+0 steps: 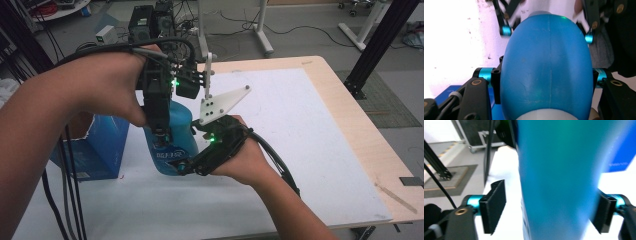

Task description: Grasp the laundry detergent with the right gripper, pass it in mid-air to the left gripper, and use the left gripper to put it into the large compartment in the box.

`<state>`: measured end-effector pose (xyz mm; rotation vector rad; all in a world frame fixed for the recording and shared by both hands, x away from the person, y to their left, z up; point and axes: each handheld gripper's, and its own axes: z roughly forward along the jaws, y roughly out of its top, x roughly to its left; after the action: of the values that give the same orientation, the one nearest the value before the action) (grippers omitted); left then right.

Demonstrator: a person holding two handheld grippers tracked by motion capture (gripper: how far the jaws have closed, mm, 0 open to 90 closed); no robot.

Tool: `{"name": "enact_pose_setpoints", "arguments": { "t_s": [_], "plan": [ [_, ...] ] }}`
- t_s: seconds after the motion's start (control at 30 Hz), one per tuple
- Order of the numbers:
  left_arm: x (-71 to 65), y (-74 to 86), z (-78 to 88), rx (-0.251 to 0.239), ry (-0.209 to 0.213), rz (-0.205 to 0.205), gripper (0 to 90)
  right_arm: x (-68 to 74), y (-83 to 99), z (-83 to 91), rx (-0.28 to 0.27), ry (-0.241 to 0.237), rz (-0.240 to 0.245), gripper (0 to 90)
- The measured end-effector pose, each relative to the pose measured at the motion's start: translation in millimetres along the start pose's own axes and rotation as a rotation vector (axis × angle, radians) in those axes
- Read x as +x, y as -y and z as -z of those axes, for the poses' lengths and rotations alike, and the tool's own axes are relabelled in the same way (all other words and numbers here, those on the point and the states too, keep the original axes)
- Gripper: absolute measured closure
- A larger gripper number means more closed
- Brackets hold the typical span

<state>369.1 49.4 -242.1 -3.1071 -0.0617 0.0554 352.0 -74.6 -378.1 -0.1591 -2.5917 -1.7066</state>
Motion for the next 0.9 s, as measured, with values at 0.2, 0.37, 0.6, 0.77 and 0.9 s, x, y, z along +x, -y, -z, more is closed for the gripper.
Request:
{"name": "enact_pose_setpoints", "arguments": {
  "t_s": [0.2,0.37,0.6,0.77,0.9],
  "plan": [
    [0.7,5.6,5.2,0.003,0.0,0.025,39.7,-2.2,4.4,21.1,0.015,0.052,-0.015,12.9],
    [1.7,10.1,12.1,0.007,-0.002,0.047,39.7,-2.2,3.1,35.5,0.024,0.064,-0.016,10.7],
    [3.1,16.3,21.1,0.005,-0.002,0.076,39.6,-2.9,2.3,48.7,0.076,0.12,-0.014,1.8],
    [5.2,23.4,31.9,0.0,-0.006,0.105,39.6,-2.8,-2.1,60.9,0.11,0.125,0.001,0.5],
    [8.2,36.4,53.6,-0.018,0.005,0.17,39.5,-1.7,-9.5,73.5,0.167,0.132,0.026,0.4]
  ]
}}
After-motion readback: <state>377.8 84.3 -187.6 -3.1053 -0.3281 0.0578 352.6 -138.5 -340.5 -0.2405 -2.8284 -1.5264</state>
